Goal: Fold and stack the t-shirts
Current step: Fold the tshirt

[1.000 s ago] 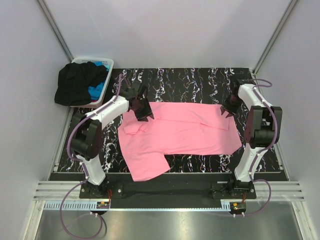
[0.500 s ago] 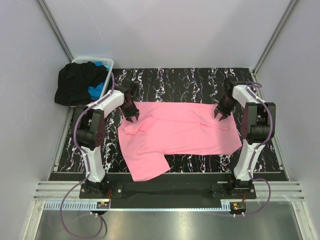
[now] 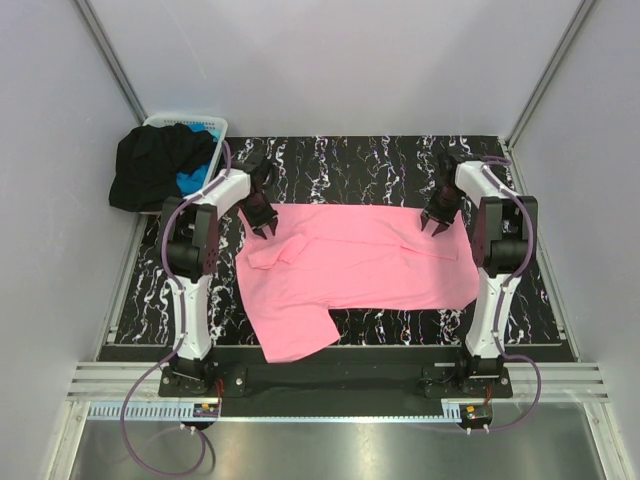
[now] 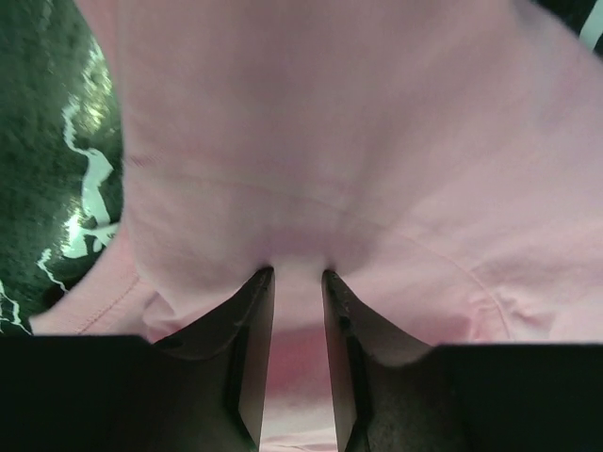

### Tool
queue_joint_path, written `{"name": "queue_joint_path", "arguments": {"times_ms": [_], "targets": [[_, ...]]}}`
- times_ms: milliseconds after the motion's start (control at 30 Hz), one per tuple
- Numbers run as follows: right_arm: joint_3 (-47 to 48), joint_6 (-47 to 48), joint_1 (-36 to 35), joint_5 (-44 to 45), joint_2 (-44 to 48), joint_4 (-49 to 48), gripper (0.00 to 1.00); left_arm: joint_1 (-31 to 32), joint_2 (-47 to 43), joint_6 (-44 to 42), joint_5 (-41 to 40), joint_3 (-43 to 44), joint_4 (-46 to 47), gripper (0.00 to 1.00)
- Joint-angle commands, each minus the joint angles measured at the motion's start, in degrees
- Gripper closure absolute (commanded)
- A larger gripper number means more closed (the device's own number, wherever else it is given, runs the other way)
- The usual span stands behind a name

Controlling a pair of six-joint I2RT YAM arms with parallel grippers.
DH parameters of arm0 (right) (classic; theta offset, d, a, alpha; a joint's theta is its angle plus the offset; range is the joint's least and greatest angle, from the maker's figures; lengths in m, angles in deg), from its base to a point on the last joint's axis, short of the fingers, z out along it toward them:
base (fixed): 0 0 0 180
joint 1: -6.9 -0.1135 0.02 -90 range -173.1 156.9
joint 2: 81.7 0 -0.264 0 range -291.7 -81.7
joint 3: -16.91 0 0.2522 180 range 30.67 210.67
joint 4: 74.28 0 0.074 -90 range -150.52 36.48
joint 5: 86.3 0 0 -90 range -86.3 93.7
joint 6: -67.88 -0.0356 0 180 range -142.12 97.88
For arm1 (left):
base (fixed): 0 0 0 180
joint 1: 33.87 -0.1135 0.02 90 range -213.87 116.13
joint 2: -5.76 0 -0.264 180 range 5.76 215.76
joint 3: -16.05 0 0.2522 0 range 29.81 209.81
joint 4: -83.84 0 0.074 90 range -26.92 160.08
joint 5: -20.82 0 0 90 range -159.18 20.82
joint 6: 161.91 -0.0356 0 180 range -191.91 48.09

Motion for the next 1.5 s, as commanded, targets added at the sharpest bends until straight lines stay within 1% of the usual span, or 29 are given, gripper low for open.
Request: {"name": "queue_joint_path", "arguments": {"times_ms": [0,167,333,400,533,567,667,767,833,1033,1200,1300,1367,1433,1467], "targets": [[5.0,0.9,-0.4,-0.6,-3.0,3.3,0.58,-1.5,1.0,0.8,0.2,4.5,-2.6,0.69],[11.9,1.4,-0.8,-0.5,-7.5,7.2,0.56,-3.1,4.1,1.3,0.9,9.6,-4.6,0.69],[17.8,2.5,-0.8,0.1,-12.2,9.5,0.46,-4.0,8.9,1.2,2.4,15.4,-6.6,0.66],[21.9,2.7,-0.9,0.3,-14.6,10.9,0.44,-4.4,11.4,1.0,4.0,16.9,-7.1,0.65],[30.5,3.5,-0.9,0.9,-19.3,15.8,0.44,-5.0,14.7,1.5,6.9,20.3,-7.5,0.64],[33.8,3.8,-0.8,0.9,-20.1,16.4,0.43,-5.1,15.4,1.7,7.3,21.0,-7.6,0.64],[39.5,4.6,-0.7,0.9,-22.7,18.0,0.43,-5.8,17.2,2.6,7.9,23.5,-7.7,0.64],[43.8,5.9,-0.8,-0.4,-24.6,18.0,0.43,-6.5,19.0,3.1,7.0,27.4,-7.7,0.63],[45.5,6.6,-0.9,-2.3,-25.9,18.1,0.43,-7.0,19.9,3.6,6.5,30.5,-7.4,0.61],[47.3,9.6,-0.8,-6.0,-26.4,16.7,0.44,-7.9,23.7,5.2,7.9,36.5,-1.7,0.54],[47.2,10.1,-0.4,-8.5,-26.0,16.2,0.44,-8.2,26.6,7.0,9.9,39.9,4.1,0.52],[47.3,9.5,-0.1,-9.5,-25.5,15.9,0.44,-8.2,26.1,6.1,11.1,39.5,8.6,0.52],[47.3,9.5,0.3,-9.8,-25.2,15.7,0.45,-8.2,23.5,4.5,11.9,37.2,13.6,0.51],[47.3,9.6,0.2,-10.5,-24.5,15.6,0.45,-8.2,20.1,2.7,12.2,31.7,18.1,0.50],[47.3,9.6,0.2,-10.6,-24.4,15.5,0.45,-8.2,16.1,2.1,11.5,29.6,22.3,0.50]]}}
